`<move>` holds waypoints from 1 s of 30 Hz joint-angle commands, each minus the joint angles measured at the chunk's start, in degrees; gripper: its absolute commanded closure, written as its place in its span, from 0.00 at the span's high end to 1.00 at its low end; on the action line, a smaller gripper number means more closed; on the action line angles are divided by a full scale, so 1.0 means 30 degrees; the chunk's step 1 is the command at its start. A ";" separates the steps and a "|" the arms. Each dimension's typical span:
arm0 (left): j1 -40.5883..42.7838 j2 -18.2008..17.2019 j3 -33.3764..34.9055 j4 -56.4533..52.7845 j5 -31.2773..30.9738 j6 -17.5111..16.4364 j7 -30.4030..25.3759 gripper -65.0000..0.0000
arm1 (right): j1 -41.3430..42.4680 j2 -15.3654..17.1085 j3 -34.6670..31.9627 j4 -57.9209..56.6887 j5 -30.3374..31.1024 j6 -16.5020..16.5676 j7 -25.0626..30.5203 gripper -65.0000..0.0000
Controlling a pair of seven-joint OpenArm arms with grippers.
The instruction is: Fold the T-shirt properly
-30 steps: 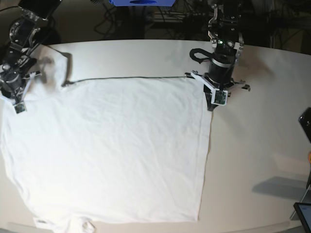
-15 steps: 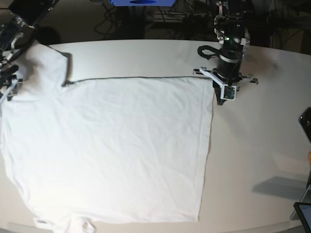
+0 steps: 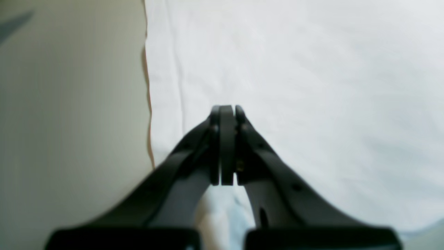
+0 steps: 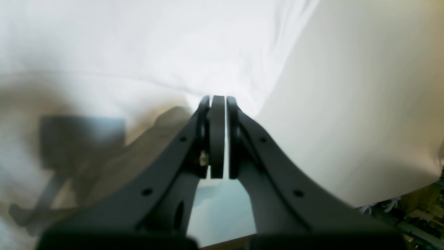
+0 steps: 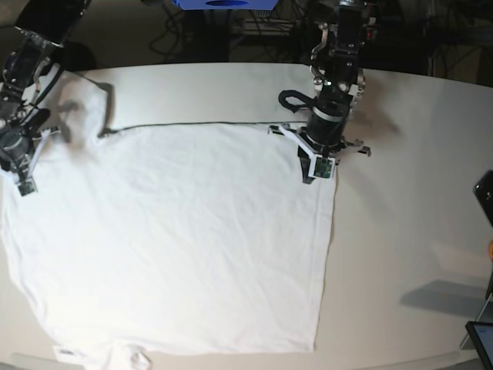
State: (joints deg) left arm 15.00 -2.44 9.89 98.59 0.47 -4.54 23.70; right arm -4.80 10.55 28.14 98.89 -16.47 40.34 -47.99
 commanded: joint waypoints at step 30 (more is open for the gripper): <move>0.2661 -0.0609 -0.0088 -0.0554 0.0034 -0.0056 -0.0561 0.00 | -0.3280 -0.0951 0.0246 -0.1272 0.0112 -0.0112 0.1886 0.03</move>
State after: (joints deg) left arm 22.37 -4.01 9.76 96.73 -0.23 -4.80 19.00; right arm -13.91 7.75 28.86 95.31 -15.51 38.09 -38.98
